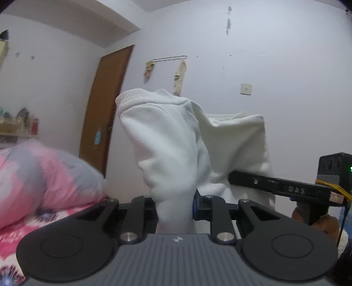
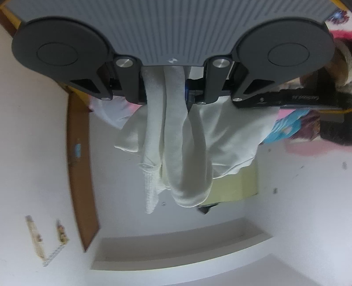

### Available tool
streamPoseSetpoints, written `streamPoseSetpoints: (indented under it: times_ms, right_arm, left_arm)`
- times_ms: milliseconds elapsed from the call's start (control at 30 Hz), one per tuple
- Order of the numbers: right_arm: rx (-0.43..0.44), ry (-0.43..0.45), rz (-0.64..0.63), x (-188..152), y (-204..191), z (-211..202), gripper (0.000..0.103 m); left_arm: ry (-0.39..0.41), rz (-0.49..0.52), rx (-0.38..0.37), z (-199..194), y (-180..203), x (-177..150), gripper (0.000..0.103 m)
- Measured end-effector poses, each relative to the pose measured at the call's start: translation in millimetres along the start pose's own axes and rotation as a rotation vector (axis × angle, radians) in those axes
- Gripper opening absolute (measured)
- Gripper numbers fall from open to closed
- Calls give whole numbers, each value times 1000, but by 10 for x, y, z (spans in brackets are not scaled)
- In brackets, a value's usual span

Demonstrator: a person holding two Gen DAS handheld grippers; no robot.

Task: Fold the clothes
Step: 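Lift the folded white sweatshirt with both grippers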

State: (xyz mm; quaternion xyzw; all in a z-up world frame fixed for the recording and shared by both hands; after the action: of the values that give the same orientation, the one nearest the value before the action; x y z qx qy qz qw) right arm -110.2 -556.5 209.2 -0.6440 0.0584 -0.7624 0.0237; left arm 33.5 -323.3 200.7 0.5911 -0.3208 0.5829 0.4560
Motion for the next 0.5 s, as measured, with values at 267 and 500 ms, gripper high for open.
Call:
streamPoseSetpoints:
  times_ms: [267, 500]
  right_arm:
    - [-21, -26, 32, -191, 861, 608, 18]
    - [30, -46, 83, -407, 1393, 1093, 18]
  left_arm:
    - [-34, -29, -24, 764, -158, -337, 22]
    - [-54, -44, -18, 1093, -422, -581, 22]
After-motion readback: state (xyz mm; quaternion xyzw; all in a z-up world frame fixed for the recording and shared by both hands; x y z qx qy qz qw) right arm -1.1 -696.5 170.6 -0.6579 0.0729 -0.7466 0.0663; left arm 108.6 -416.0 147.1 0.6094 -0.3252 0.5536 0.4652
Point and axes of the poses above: each gripper's, at about its wrist camera, not at the fingertips, and z roughly the way its jaws point, y to its right, x to its top, the point moved 1 cm from there along z, roughly the way its jaws point, and after that the axes turned 12 degrees about y, right-handed, at the moved point
